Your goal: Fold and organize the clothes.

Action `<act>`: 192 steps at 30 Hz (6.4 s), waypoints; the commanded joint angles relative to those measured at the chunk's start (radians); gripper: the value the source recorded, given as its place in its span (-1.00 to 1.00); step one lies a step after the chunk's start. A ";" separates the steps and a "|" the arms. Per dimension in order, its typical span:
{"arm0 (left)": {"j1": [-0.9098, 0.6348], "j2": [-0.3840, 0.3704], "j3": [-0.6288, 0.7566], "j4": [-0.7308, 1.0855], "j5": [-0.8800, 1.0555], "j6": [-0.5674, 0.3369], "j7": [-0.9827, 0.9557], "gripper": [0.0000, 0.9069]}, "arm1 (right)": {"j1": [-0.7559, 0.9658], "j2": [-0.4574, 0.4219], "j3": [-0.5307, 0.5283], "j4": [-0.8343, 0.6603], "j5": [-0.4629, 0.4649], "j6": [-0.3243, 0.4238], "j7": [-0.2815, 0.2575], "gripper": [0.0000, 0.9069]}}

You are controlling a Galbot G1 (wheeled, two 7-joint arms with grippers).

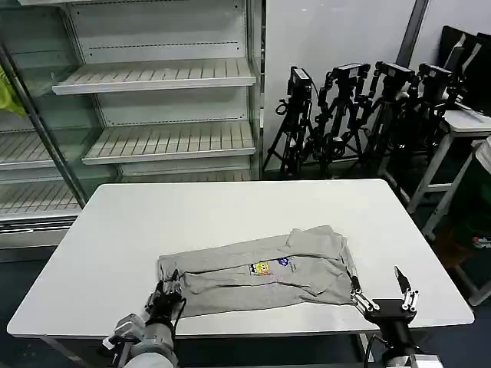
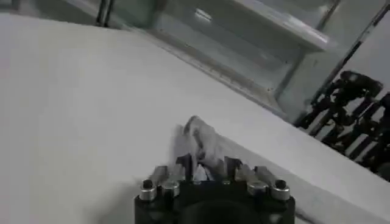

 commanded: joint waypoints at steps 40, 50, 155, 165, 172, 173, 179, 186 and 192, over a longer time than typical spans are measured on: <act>-0.013 0.261 -0.505 -0.224 -1.026 0.093 0.012 -0.76 | -0.021 0.027 -0.005 0.016 -0.006 0.004 0.014 1.00; -0.105 0.049 -0.162 -0.226 -1.008 0.038 0.047 -0.73 | -0.049 0.066 -0.008 -0.006 -0.034 0.015 0.014 1.00; -0.173 0.244 -0.041 0.113 -0.497 0.262 0.468 -0.96 | 0.001 0.045 -0.085 -0.086 -0.056 0.027 0.009 1.00; -0.176 0.244 -0.057 0.107 -0.517 0.261 0.458 -0.96 | -0.009 0.056 -0.085 -0.076 -0.068 0.028 0.010 1.00; -0.184 0.244 -0.086 0.085 -0.560 0.257 0.436 -0.96 | -0.010 0.061 -0.086 -0.070 -0.072 0.027 0.011 1.00; -0.185 0.245 -0.093 0.077 -0.566 0.256 0.432 -0.96 | -0.010 0.062 -0.086 -0.070 -0.073 0.027 0.011 1.00; -0.175 0.261 -0.161 0.029 -0.643 0.258 0.402 -0.96 | -0.006 0.065 -0.089 -0.068 -0.072 0.025 0.011 1.00; -0.116 0.328 -0.357 0.010 -0.804 0.262 0.360 -0.96 | 0.012 0.056 -0.086 -0.069 -0.058 0.024 0.011 1.00; -0.094 0.506 -0.663 0.082 -0.920 0.265 0.320 -0.96 | 0.049 0.046 -0.092 -0.078 -0.029 0.017 0.012 1.00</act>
